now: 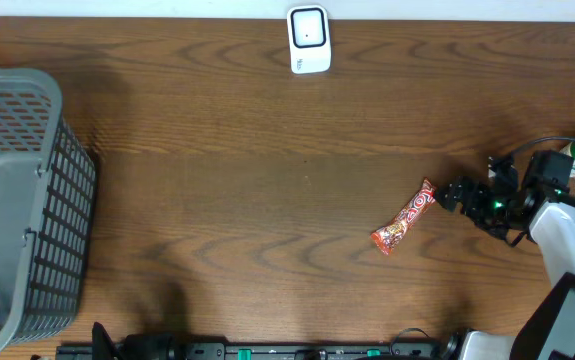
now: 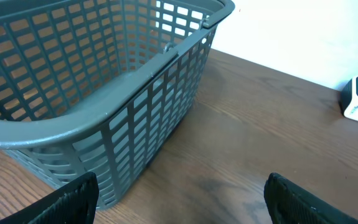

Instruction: Scan the item barcode

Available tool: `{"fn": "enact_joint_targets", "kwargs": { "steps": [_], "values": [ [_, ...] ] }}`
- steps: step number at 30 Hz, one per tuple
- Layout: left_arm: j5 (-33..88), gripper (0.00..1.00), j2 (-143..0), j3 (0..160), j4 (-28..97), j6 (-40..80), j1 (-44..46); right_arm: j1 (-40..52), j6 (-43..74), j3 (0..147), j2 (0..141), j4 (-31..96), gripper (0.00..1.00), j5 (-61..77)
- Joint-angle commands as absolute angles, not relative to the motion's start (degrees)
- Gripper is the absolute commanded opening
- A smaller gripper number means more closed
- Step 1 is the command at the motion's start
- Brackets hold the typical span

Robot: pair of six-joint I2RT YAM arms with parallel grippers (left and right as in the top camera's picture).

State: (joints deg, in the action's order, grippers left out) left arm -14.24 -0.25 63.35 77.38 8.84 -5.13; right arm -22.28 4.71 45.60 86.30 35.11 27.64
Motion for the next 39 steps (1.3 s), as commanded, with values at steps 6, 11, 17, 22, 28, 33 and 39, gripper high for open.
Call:
{"fn": "enact_joint_targets", "kwargs": {
  "steps": [6,11,17,22,28,33,39],
  "values": [
    [-14.1,0.85,-0.2,63.3,77.3,8.9,-5.0,-22.5,-1.2,44.3,95.5,27.6,0.99,39.2],
    [-14.1,0.85,-0.2,63.3,77.3,8.9,-5.0,-22.4,-1.2,44.3,103.5,26.1,0.99,39.5],
    [-14.1,0.85,-0.2,63.3,77.3,8.9,-5.0,-22.4,-1.1,44.3,111.2,24.9,0.75,39.5],
    [-14.1,0.85,-0.2,63.3,77.3,8.9,-5.0,-22.4,0.4,44.3,111.9,21.1,0.53,39.4],
    [-14.1,0.86,-0.2,63.3,77.3,8.9,-5.0,-21.6,1.2,44.4,111.9,19.4,0.40,39.4],
    [-14.1,0.85,-0.2,63.3,77.3,8.9,-5.0,-21.3,3.4,45.3,110.8,20.9,0.63,39.5],
    [-14.1,0.85,-0.2,63.3,77.3,8.9,-5.0,-20.3,6.2,46.1,102.5,25.3,0.79,30.3]
  ]
}}
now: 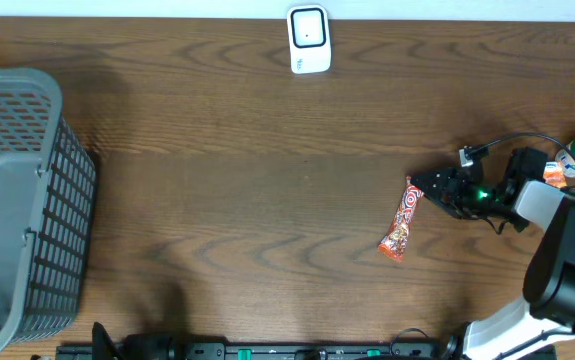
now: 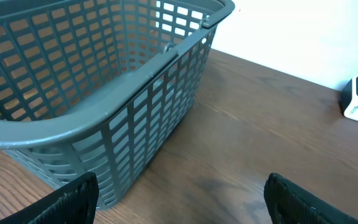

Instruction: Scan the item barcode

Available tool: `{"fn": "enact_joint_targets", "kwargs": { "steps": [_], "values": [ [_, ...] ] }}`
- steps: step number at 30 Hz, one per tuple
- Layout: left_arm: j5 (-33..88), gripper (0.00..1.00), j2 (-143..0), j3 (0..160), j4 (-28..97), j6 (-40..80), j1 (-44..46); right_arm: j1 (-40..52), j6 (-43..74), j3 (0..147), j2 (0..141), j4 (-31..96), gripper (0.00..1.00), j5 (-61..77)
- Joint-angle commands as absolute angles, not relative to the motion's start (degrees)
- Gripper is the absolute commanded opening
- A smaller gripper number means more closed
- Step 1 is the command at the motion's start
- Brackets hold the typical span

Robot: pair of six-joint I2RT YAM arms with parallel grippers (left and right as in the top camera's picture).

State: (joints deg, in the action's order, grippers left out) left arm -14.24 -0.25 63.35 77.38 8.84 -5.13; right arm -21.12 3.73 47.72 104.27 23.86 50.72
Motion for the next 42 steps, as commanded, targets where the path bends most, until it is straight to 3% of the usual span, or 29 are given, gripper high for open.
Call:
{"fn": "enact_joint_targets", "kwargs": {
  "steps": [1,6,9,13,17,21,27,32,42],
  "values": [
    [-14.1,0.85,-0.2,63.3,77.3,8.9,-5.0,-19.6,6.8,46.1,100.3,26.4,0.82,26.8],
    [-14.1,0.85,-0.2,63.3,77.3,8.9,-5.0,-11.8,9.3,46.1,88.4,33.5,0.80,13.1],
    [-14.1,0.85,-0.2,63.3,77.3,8.9,-5.0,-6.1,13.1,46.1,82.8,35.2,0.90,9.7],
    [-14.1,0.85,-0.2,63.3,77.3,8.9,-5.0,0.7,18.9,46.1,78.4,39.3,0.93,8.1],
    [-14.1,0.85,-0.2,63.3,77.3,8.9,-5.0,7.3,25.5,46.1,77.4,44.9,0.83,4.9],
    [-14.1,0.85,-0.2,63.3,77.3,8.9,-5.0,14.5,34.7,46.1,77.6,50.2,0.80,-5.9],
    [-14.1,0.85,-0.2,63.3,77.3,8.9,-5.0,25.3,48.7,46.1,77.6,53.5,0.95,-12.4],
    [-14.1,0.85,-0.2,63.3,77.3,8.9,-5.0,28.8,55.3,46.1,78.5,53.5,0.81,-13.8],
    [-14.1,0.85,-0.2,63.3,77.3,8.9,-5.0,29.4,57.9,46.3,89.5,50.6,0.77,-16.0]
  ]
}}
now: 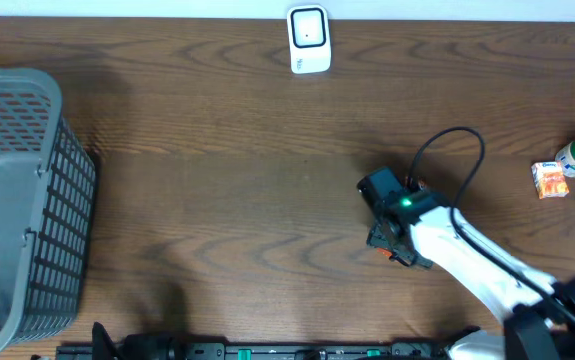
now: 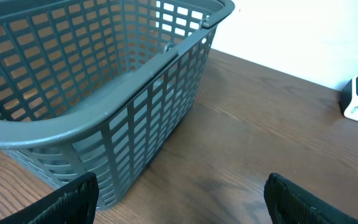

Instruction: Scan the item barcode

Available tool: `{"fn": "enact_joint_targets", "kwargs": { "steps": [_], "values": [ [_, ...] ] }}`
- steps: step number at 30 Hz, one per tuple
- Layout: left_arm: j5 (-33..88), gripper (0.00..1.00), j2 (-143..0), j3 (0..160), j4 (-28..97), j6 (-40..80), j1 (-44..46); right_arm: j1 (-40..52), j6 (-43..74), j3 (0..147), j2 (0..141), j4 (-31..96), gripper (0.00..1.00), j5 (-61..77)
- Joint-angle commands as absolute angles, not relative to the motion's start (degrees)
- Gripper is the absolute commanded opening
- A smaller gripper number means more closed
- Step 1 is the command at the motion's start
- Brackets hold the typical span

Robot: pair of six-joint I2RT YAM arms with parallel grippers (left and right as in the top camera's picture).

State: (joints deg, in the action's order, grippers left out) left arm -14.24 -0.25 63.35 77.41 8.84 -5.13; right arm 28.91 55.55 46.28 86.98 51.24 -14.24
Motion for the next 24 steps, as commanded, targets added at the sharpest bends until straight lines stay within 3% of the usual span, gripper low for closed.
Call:
{"fn": "enact_joint_targets", "kwargs": {
  "steps": [1,7,14,21,22,24],
  "values": [
    [-14.1,0.85,-0.2,63.3,77.3,8.9,-5.0,29.4,57.9,46.7,90.6,50.3,0.77,-15.8],
    [-14.1,0.85,-0.2,63.3,77.3,8.9,-5.0,29.5,57.6,50.9,93.6,50.4,0.74,-15.6],
    [-14.1,0.85,-0.2,63.3,77.3,8.9,-5.0,29.5,57.6,52.6,96.8,50.9,0.46,-15.6],
    [-14.1,0.86,-0.2,63.3,77.3,8.9,-5.0,29.5,57.6,52.6,102.1,52.3,0.51,-15.6],
    [-14.1,0.85,-0.2,63.3,77.3,8.9,-5.0,29.5,57.6,52.6,102.8,52.2,0.44,-15.6],
    [-14.1,0.85,-0.2,63.3,77.3,8.9,-5.0,29.5,57.6,52.6,103.3,52.2,0.16,-15.6]
  ]
}}
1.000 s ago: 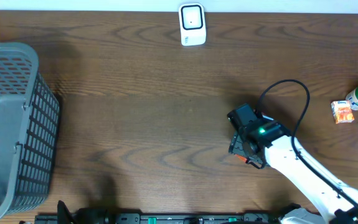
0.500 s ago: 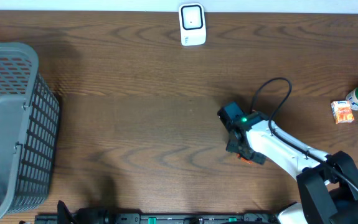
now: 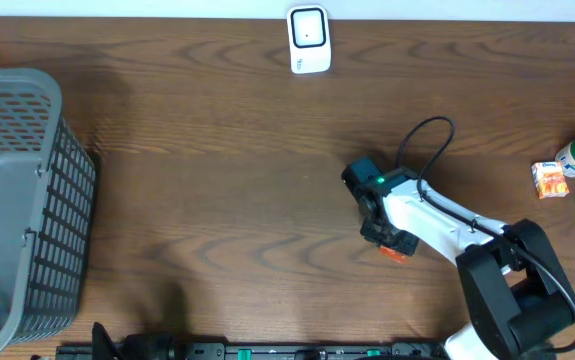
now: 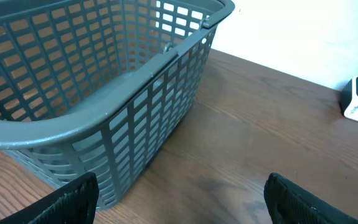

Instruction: Scan the item barcode

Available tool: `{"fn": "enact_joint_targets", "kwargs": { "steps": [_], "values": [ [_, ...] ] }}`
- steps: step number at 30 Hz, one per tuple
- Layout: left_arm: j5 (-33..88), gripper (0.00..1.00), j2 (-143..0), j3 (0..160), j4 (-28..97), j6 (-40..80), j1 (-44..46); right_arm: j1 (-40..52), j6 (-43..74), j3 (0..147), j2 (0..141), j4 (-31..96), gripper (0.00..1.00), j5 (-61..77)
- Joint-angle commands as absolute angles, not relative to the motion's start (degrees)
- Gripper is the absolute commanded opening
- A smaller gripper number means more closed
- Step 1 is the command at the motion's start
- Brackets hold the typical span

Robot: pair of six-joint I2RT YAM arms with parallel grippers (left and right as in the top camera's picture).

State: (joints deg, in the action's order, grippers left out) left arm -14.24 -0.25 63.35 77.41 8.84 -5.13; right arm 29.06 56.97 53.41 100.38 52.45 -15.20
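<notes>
The red-orange snack bar (image 3: 394, 253) lies on the table, almost wholly hidden under my right gripper (image 3: 382, 238); only one end peeks out. That gripper points down over the bar, its fingers hidden by the wrist. The white barcode scanner (image 3: 308, 40) stands at the table's far edge, also seen as a white scanner in the left wrist view. My left gripper (image 4: 179, 208) is open over bare wood beside the basket, nothing between its fingers (image 4: 73, 199).
A grey slatted basket (image 3: 7, 200) fills the left side, its rim (image 4: 104, 118) close to the left gripper. At the right edge lie a green-capped bottle, a small orange pack (image 3: 548, 179) and a pale packet.
My right gripper has shifted a little to the left and away from the table's front edge, still over the snack bar. The left gripper and basket are unchanged.
The right gripper was first at the right of the slanted snack bar, near its upper end. Then it touched that end and the bar stood more upright. Later the arm reached over the bar and covered it, as it does now. The left arm stayed still.
</notes>
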Motion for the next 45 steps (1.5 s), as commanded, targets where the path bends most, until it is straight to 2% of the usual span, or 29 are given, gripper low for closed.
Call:
{"fn": "enact_joint_targets", "kwargs": {
  "steps": [1,6,10,16,19,27,32,38,45],
  "values": [
    [-14.1,0.85,-0.2,63.3,77.3,8.9,-5.0,29.5,57.6,52.6,103.3,52.1,0.01,-15.6],
    [-14.1,0.85,-0.2,63.3,77.3,8.9,-5.0,29.5,51.6,56.0,102.3,50.8,0.01,-11.3],
    [-14.1,0.85,-0.2,63.3,77.3,8.9,-5.0,29.5,40.4,62.2,100.1,46.7,0.01,3.0],
    [-14.1,0.85,-0.2,63.3,77.3,8.9,-5.0,29.3,25.2,63.4,97.5,26.5,0.01,32.9],
    [-14.1,0.85,-0.2,63.3,77.3,8.9,-5.0,29.5,19.7,61.2,98.1,20.4,0.01,39.0],
    [-14.1,0.85,-0.2,63.3,77.3,8.9,-5.0,29.2,20.8,48.4,101.7,-5.2,0.01,57.0],
    [-14.1,0.85,-0.2,63.3,77.3,8.9,-5.0,29.0,22.7,46.2,102.4,-5.1,0.01,57.0],
    [-14.1,0.85,-0.2,63.3,77.3,8.9,-5.0,28.1,22.7,45.9,102.4,4.4,0.01,49.6],
    [-14.1,0.85,-0.2,63.3,77.3,8.9,-5.0,28.1,23.3,43.8,102.4,5.1,0.01,49.1]
  ]
}}
